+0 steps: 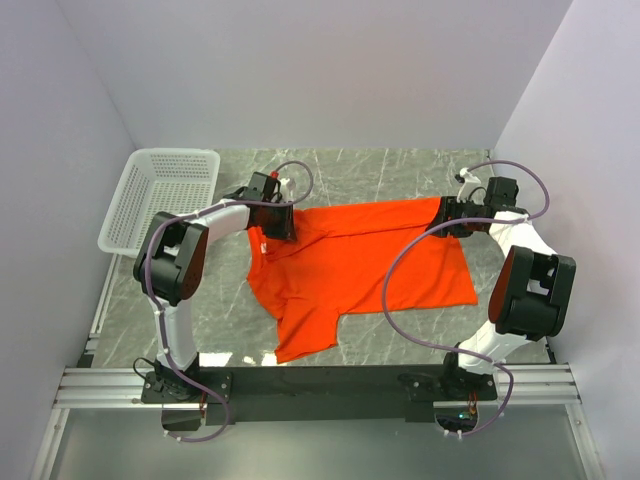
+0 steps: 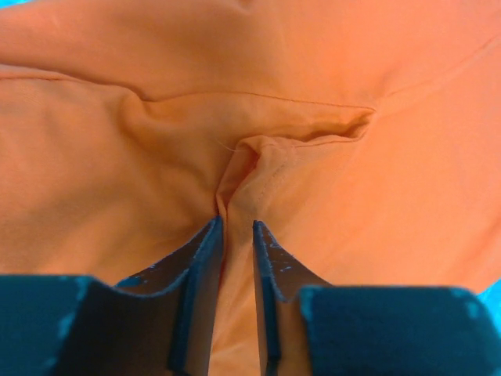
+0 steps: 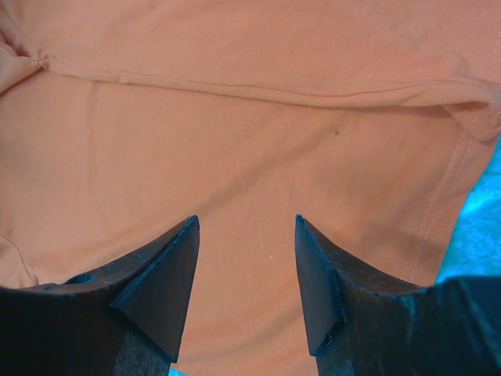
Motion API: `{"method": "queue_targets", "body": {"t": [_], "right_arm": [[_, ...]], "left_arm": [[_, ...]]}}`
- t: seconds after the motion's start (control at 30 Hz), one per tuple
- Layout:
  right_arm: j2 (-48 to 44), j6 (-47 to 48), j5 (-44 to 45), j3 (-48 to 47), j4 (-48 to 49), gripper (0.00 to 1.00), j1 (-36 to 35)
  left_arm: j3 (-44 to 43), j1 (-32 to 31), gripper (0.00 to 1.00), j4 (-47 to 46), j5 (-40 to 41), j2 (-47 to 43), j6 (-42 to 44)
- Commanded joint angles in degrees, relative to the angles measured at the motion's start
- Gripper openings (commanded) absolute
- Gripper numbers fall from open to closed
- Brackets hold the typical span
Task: Fold and stack the t-shirts
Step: Fold the tshirt
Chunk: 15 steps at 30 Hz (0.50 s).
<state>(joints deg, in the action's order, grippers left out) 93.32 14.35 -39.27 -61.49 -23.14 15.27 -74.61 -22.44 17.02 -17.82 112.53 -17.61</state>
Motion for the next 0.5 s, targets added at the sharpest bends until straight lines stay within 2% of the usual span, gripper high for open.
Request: {"method": "queue_targets", "body": {"t": [0.0,0.47], "right_arm": [[-2.4,-0.1,-0.1,0.3,1.8,0.59,-0.2],[-2.4,-0.4,-0.1,0.1,1.8,0.59,-0.2]], "left_arm": [[0.0,-0.4,0.26,-0.7,-2.3,-2.0,1.3],[3.5,-1.0,0.23,0.2,-6.9,-4.2,3.6]]}}
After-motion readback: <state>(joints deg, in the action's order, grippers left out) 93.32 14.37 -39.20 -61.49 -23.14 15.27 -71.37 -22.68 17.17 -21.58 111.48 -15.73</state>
